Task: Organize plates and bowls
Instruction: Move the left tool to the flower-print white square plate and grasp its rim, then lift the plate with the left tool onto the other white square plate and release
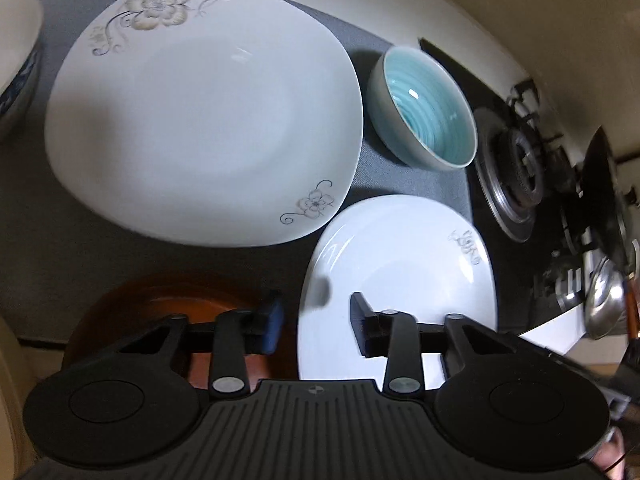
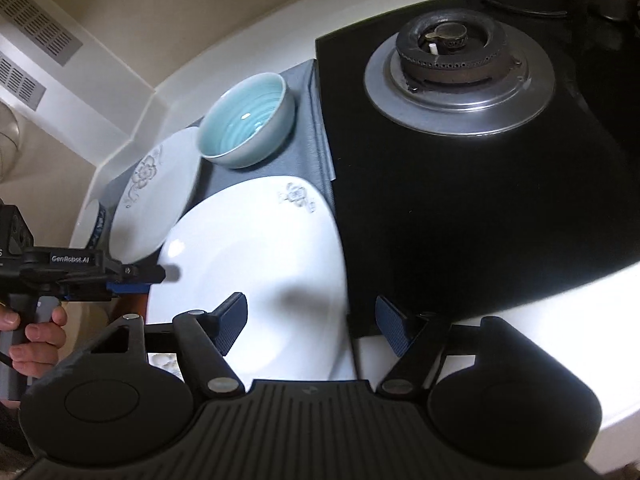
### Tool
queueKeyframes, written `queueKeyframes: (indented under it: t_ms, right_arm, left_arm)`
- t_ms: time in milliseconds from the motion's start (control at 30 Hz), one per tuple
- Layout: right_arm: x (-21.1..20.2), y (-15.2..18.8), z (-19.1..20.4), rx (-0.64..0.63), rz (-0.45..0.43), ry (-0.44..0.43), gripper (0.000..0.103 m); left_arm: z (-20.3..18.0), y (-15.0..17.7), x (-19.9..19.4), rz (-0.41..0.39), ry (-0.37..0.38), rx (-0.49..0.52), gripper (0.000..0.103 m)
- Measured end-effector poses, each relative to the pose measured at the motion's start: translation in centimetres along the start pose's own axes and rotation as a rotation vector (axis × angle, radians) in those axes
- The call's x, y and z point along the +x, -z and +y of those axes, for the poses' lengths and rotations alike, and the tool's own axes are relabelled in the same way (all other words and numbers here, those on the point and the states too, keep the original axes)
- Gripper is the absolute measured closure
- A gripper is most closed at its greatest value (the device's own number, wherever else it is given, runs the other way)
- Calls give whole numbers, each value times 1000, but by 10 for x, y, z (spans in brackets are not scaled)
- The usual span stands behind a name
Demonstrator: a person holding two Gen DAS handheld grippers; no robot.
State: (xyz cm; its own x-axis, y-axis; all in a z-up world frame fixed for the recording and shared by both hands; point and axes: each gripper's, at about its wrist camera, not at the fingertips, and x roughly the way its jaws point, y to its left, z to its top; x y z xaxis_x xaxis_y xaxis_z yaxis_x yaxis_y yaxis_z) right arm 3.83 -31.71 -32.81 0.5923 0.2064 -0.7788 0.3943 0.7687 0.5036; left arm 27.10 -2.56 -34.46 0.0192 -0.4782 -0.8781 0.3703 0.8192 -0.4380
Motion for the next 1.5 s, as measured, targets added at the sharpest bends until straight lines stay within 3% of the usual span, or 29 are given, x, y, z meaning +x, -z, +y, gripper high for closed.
queueKeyframes:
  t_ms: [33,67,233,367,467,600,733,867,933,1067,1233,1500]
  right_arm:
    - [3,-2,-3,12,8,-21,27]
    - [7,-3,-6,20,16,-42,30]
    - [24,-10,-4,-14,80,-52,57]
    - [30,-16,-3,-114,145,-60,65]
    - [34,-20,-13,-107,217,-120,65]
    - [38,-26,-16,-92,241,-172,55]
    - [34,-24,-18,-72,203,-158,64]
    - [12,-17,-9,-120,138,-143,74]
    - [8,-14,-9,-128,127,-136,77]
    - [4,-8,-7,-132,113,-94,78]
    - [-14,-8,3,-131,70,-121,77]
    - [-25,-6,20,-132,33,-120,77]
  left_arm:
    - [-2,-1,4,12,-13,8,86]
    - [-1,-1,6,22,-25,12,90]
    - [-1,4,4,45,-36,-3,91]
    - [8,13,10,145,24,-35,91]
    - [6,18,16,186,35,-37,91]
    - [-1,22,23,203,34,-25,78]
    - [-4,29,18,179,21,-44,81]
    - [8,37,8,147,85,-110,81]
    - [10,39,11,148,81,-126,81]
    - [8,37,10,144,74,-142,81]
    - [7,31,-10,109,123,-175,81]
    - [7,27,-33,83,131,-188,82]
